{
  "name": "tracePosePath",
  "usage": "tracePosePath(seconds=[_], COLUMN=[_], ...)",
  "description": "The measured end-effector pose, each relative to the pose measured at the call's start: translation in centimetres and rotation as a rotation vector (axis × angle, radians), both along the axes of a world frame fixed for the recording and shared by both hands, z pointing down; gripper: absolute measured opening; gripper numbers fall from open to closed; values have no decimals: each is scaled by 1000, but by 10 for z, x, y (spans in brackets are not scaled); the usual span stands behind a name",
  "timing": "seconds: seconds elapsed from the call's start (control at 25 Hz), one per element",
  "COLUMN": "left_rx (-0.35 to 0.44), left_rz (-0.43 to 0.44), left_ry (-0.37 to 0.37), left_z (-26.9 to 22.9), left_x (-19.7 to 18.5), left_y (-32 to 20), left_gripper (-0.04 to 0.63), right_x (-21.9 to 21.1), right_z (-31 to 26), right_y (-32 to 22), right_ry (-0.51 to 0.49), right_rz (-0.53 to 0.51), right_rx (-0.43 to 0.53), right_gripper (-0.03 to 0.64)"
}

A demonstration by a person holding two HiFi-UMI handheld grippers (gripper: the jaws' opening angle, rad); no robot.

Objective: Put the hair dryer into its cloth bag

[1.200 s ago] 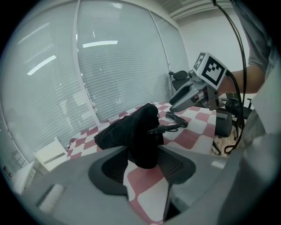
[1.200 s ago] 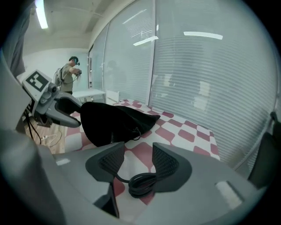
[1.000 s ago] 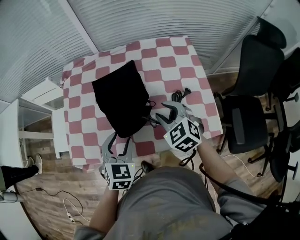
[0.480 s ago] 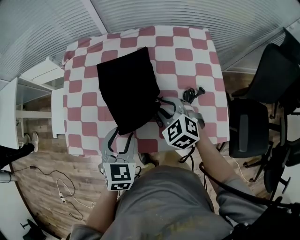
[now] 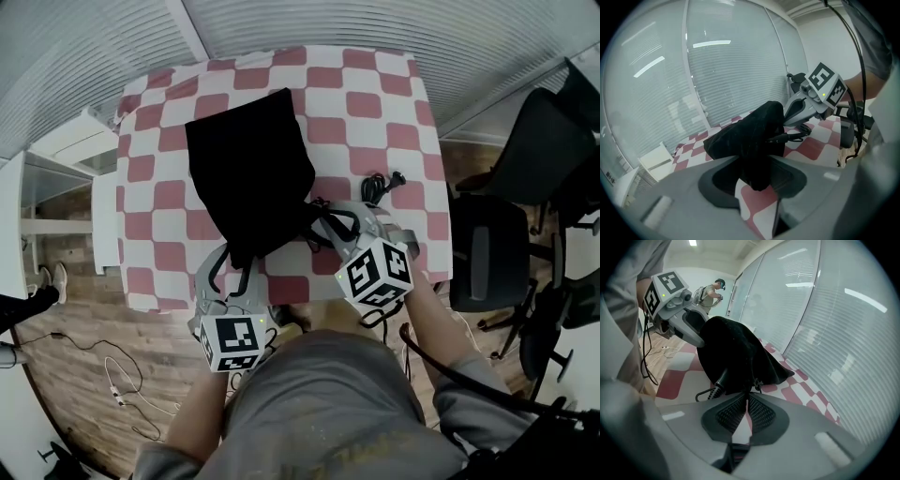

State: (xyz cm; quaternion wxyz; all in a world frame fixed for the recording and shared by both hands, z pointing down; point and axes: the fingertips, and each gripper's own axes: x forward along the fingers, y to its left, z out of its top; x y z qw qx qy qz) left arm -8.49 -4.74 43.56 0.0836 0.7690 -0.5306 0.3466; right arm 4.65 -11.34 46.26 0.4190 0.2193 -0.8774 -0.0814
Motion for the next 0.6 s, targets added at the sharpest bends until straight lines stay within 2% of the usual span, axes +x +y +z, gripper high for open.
tracePosePath(seconds=[0.16, 0.28, 0.48, 0.56, 0.6], left_rx=[7, 20, 28, 27, 27], left_rz=[22, 28, 49, 55, 56], left_ry=[-10, -12, -31, -29, -27], left_z=[0, -1, -2, -3, -3], left_x=[1, 1, 4, 3, 3], left_y=[2, 4, 8, 9, 10], left_gripper=[157, 111, 74, 74, 74], right_x=[16, 19, 27, 32, 34], right_z=[-21, -34, -18, -14, -14], right_y=[7, 18, 26, 30, 33], right_ry=[3, 11, 43, 32, 12], right_rz=[36, 33, 73, 101, 120], right_rx=[38, 62, 36, 11, -13], right_gripper=[41, 40, 42, 67, 105])
